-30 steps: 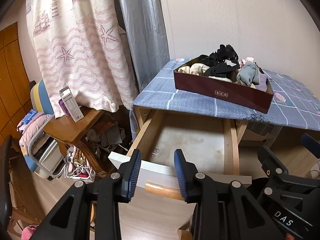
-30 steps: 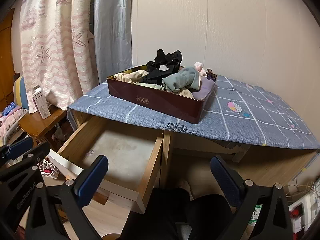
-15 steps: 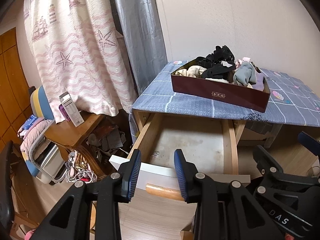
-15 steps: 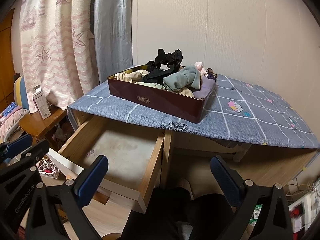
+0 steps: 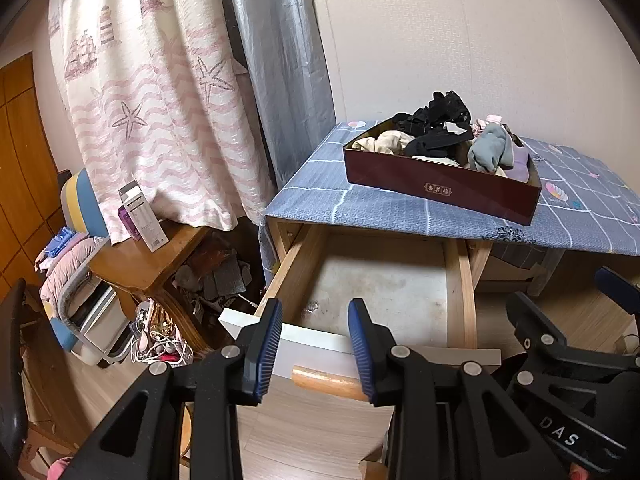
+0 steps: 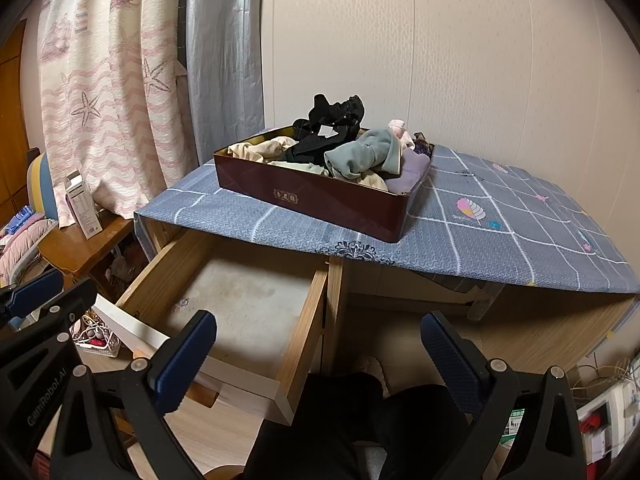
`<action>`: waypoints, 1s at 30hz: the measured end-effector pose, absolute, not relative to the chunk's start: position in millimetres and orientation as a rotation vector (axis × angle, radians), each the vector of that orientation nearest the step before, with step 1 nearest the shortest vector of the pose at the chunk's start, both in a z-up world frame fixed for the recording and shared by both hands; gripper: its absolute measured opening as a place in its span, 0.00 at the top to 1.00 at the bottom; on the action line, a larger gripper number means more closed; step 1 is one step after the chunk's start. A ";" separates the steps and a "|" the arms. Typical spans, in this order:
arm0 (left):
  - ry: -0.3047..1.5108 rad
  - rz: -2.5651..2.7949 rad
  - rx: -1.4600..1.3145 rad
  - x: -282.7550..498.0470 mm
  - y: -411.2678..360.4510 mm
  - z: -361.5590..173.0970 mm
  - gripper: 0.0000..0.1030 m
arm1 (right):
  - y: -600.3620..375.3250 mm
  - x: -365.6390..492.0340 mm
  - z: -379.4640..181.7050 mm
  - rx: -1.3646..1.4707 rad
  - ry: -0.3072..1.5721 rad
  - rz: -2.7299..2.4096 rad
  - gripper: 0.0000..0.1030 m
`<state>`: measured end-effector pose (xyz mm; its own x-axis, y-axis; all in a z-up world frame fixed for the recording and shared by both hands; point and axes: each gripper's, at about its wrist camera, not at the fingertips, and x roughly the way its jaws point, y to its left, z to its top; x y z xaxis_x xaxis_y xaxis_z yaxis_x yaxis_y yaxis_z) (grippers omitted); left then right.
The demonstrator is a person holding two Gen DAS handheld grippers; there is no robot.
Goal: Take underwear out of drawer
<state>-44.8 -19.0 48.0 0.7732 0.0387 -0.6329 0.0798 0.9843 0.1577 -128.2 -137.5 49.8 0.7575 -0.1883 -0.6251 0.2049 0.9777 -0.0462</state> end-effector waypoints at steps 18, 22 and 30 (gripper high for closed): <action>0.698 -0.020 0.174 -43.4 -18.5 45.6 0.67 | -135.4 -128.7 51.0 0.027 0.678 -0.213 0.00; 0.698 -0.020 0.174 -43.3 -18.8 45.6 0.67 | -135.8 -128.1 50.9 0.029 0.679 -0.213 0.00; 0.702 -0.026 0.174 -43.0 -20.4 45.0 0.67 | -135.4 -127.8 50.8 0.027 0.680 -0.211 0.00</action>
